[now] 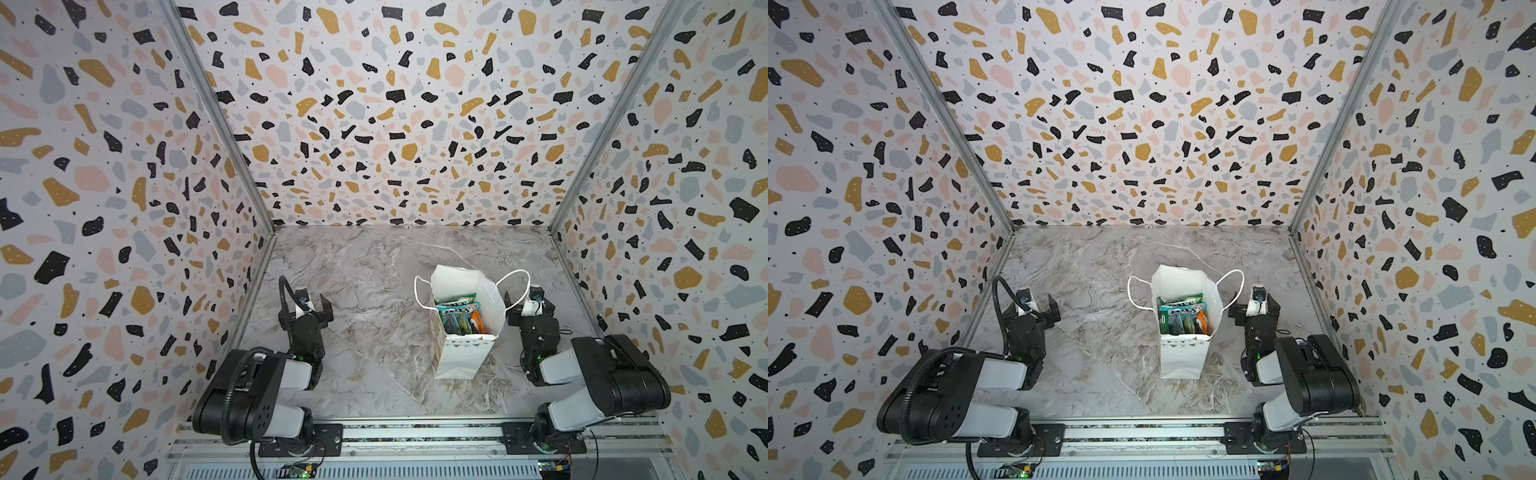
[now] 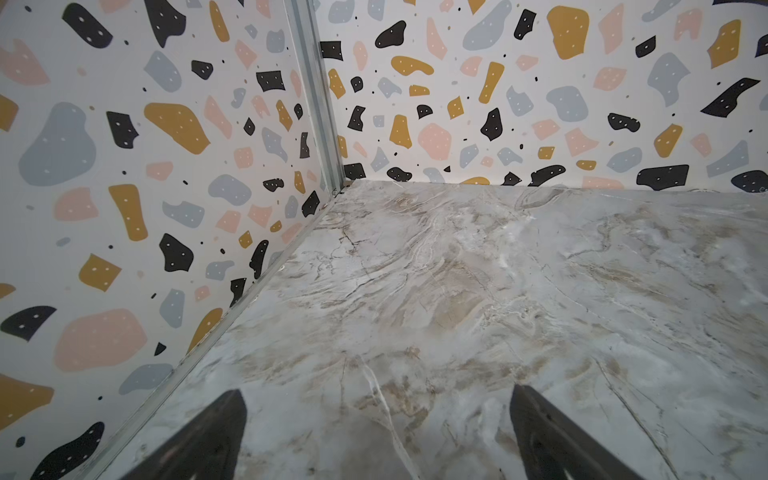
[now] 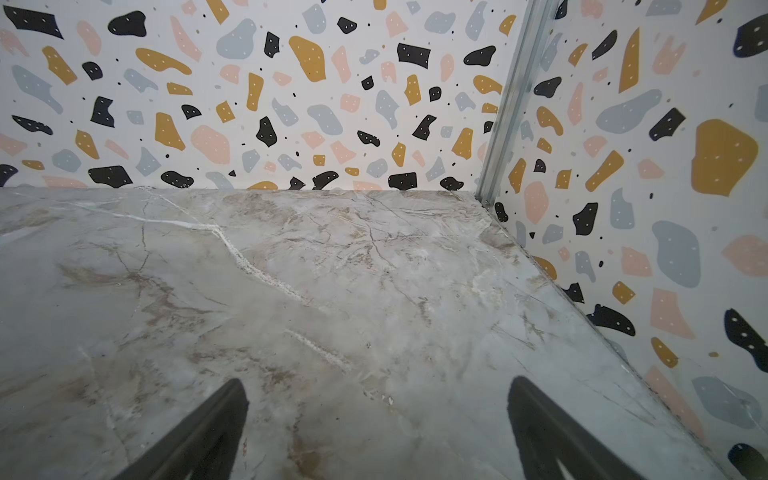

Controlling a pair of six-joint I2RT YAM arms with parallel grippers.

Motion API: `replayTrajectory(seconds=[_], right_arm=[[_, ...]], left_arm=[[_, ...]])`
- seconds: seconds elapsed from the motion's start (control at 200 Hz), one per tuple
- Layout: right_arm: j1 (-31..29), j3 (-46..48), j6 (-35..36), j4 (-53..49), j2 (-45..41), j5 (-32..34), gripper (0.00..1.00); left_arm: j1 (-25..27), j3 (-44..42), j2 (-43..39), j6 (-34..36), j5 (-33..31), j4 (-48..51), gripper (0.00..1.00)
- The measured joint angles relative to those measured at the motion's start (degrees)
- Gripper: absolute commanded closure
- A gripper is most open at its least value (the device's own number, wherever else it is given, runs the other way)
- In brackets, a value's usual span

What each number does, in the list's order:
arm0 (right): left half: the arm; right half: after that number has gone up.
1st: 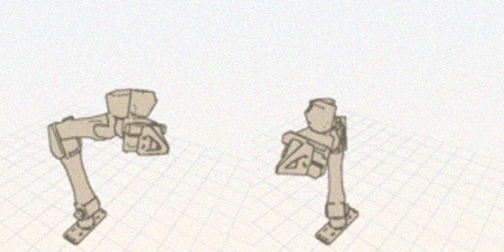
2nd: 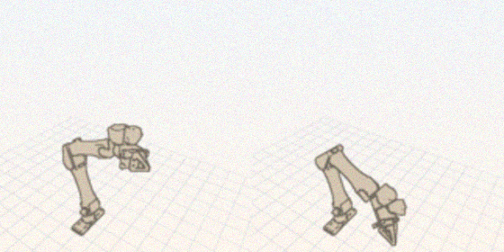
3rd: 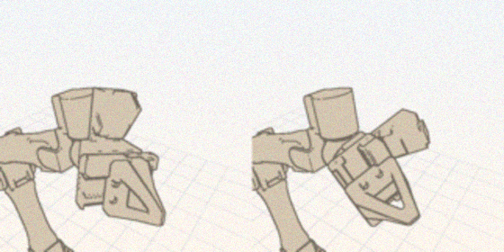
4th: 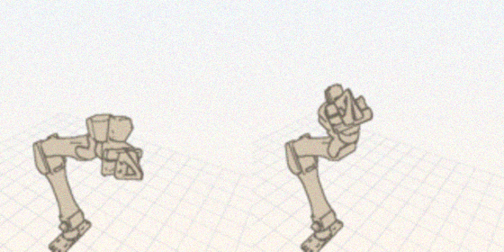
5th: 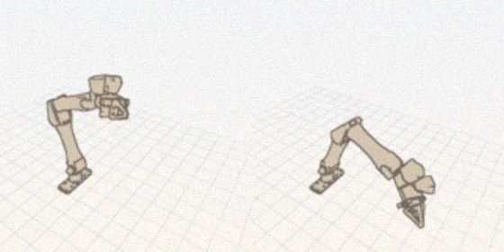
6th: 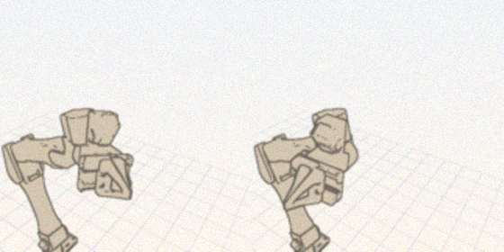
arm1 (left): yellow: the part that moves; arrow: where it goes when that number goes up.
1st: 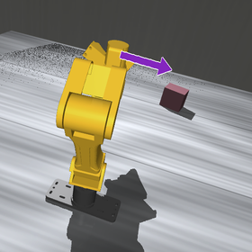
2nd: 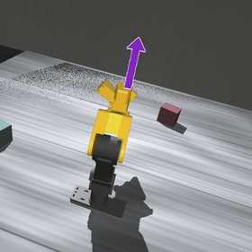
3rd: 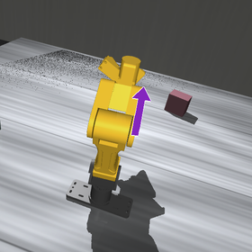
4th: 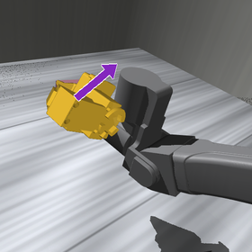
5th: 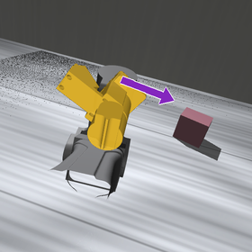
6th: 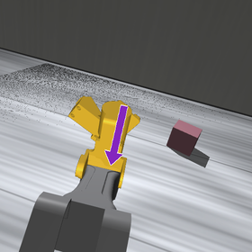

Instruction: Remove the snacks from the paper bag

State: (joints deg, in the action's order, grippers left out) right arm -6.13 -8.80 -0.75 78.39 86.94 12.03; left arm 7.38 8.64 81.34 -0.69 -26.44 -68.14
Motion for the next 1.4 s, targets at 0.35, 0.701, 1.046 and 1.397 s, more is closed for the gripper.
replayTrajectory(seconds=[0.35, 0.701, 1.046, 1.397], right_arm=[[0.0, 0.0, 0.0, 0.0, 0.0, 0.0, 0.01], [0.0, 0.0, 0.0, 0.0, 0.0, 0.0, 0.01], [0.0, 0.24, 0.02, 0.39, -0.26, -0.02, 0.01], [-0.98, -0.68, -3.87, -15.8, -18.25, 4.98, 0.01]], left_arm=[[0.0, 0.0, 0.0, 0.0, 0.0, 0.02, 0.0], [0.0, 0.0, 0.0, 0.0, 0.0, 0.0, 0.0], [0.0, 0.11, -1.03, -0.44, -1.22, 1.51, 0.0], [0.26, 18.88, -18.82, -13.84, -1.49, 38.53, 0.0]])
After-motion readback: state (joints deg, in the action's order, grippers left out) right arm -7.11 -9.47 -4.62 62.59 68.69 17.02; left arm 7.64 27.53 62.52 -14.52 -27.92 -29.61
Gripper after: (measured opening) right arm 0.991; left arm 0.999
